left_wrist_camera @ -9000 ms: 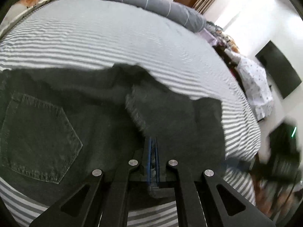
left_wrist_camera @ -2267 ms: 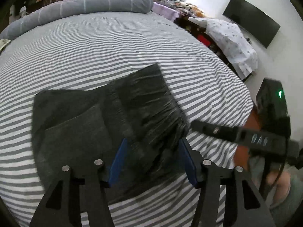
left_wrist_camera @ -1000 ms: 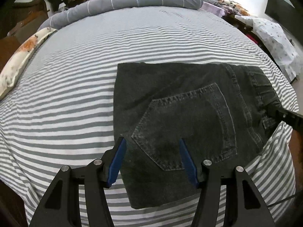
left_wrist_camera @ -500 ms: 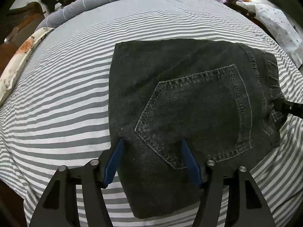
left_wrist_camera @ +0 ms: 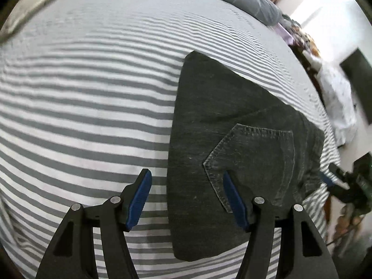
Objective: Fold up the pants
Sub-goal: 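Fold the cuff over the jeans with the right tool while the left tool holds the pocket side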
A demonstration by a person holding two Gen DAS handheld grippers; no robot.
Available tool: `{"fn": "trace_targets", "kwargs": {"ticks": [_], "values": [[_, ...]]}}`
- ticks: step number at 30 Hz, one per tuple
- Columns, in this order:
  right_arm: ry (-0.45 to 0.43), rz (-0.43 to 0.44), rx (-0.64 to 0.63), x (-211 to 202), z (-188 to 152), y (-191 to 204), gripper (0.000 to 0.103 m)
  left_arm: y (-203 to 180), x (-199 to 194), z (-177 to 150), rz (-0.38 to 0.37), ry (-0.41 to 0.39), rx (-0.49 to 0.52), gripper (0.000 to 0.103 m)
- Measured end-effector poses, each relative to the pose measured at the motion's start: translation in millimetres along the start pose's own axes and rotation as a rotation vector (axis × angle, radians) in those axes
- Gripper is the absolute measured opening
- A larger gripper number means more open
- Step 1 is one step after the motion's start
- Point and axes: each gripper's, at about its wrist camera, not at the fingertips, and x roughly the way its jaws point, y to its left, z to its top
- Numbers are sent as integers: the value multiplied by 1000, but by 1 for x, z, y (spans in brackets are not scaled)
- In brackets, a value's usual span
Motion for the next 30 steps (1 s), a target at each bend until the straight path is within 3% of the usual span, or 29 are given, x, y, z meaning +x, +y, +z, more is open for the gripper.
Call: {"fn": "trace_targets", "kwargs": {"ticks": [5,12,16,21,25,27,30], "values": [[68,49,-20,23,6,-10,57,4,9,-6,-73,40,-43,64],[176,120,-78,53,12,-19,57,4,14,0,-119,50,-33,64],[201,154,-89,67,19,-16,58,2,20,3,-109,47,8,66],[188,197,-72,75,25,-13,59,-4,24,5,-97,24,38,74],[207,228,-129,79,22,1,59,-24,30,3,-20,16,117,80],[213,218,-155,80,21,7,59,-31,30,0,2,7,156,79],[213,211,-114,86,23,3,59,-31,26,-3,-17,-3,157,63]]}}
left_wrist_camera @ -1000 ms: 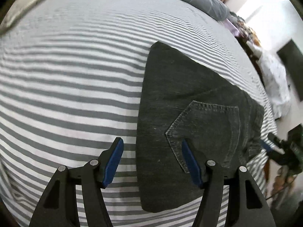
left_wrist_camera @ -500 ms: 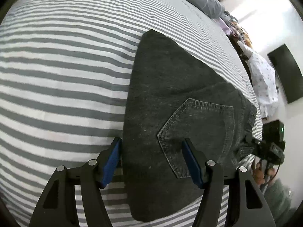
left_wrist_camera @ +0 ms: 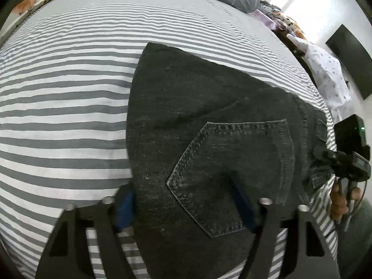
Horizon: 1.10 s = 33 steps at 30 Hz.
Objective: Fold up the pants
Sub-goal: 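Fold the cuff over the jeans with the right tool while the left tool holds the pocket side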
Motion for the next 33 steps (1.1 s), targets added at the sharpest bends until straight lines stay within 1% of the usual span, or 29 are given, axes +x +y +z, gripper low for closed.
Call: {"fn": "trace_targets", "kwargs": {"ticks": [2,5,7,10,19,25,31,33], "values": [[-5,-2,15,2,2,-2,59,2,-1,0,0,0,-13,56],[-4,-14,17,3,2,-4,58,4,-2,1,12,6,-22,52],[0,-23,22,6,3,-3,57,-1,-2,0,40,10,-10,52],[3,-27,35,7,3,-5,56,-10,2,3,103,17,36,53],[12,-27,35,6,4,-12,56,-8,6,6,109,43,21,56],[0,-85,21,6,2,-5,52,-7,6,9,107,53,18,57],[-26,-185,23,5,-3,7,47,-14,11,19,118,87,18,57],[-35,-221,18,5,-5,14,43,-18,10,21,126,87,22,54]]}}
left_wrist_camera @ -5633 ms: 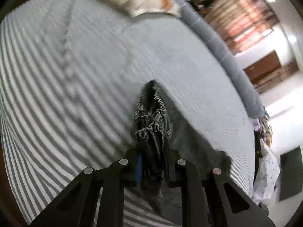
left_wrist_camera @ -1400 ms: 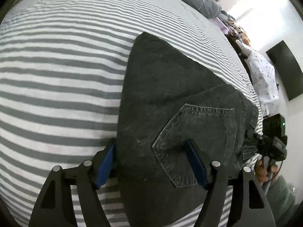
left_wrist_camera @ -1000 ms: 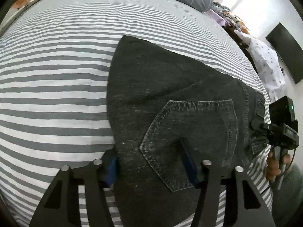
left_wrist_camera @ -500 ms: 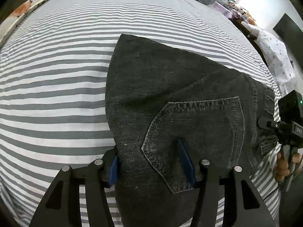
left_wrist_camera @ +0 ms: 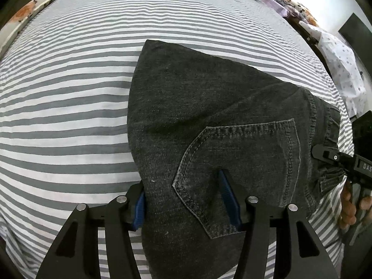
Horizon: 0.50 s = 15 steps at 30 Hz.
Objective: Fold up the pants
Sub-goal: 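Fold the cuff over the jeans with the right tool while the left tool holds the pocket side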
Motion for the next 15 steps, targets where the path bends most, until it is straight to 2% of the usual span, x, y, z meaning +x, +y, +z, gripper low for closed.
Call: {"fn": "trace_targets", "kwargs": {"ticks": [5,7,11,15], "values": [[-38,-61,13,-12,-3,18,31,-13,-8,0,31,-44,27,26],[-53,-71,11,-19,-5,26,27,-10,-12,0,21,-53,14,20],[-71,-80,-8,-32,-7,47,25,-3,-24,-1,-35,-77,-13,14],[-80,-71,-41,-39,-6,72,24,0,-44,1,-86,-123,-31,12]]}}
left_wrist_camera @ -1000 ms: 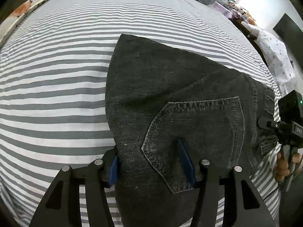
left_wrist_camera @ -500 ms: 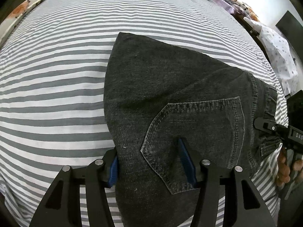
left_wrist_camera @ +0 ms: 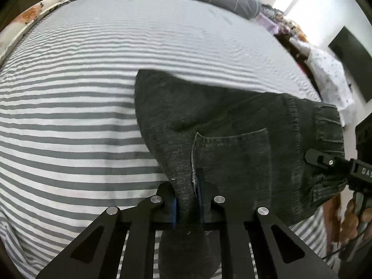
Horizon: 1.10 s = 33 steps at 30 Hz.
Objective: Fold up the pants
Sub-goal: 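Fold the cuff over the jeans with the right tool while the left tool holds the pocket side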
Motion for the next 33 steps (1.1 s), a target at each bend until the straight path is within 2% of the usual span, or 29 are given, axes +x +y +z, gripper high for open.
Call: {"fn": "trace_targets", "kwargs": {"ticks": [4,7,13,20,27,30,33], "values": [[-8,26,-35,-4,7,28,24,1,-23,8,14,-62,26,12],[-6,39,-66,0,18,48,24,16,-39,20,16,-94,1,12],[20,98,-104,42,55,91,24,62,-60,47,87,-153,-36,12],[72,117,-151,107,102,127,24,112,-56,87,182,-158,-67,12],[123,81,-150,155,126,123,24,152,-26,102,211,-116,-89,12],[129,40,-154,171,126,114,29,158,-9,99,247,-98,-83,13],[107,-14,-167,173,123,108,47,164,0,91,278,-94,-86,22]]}}
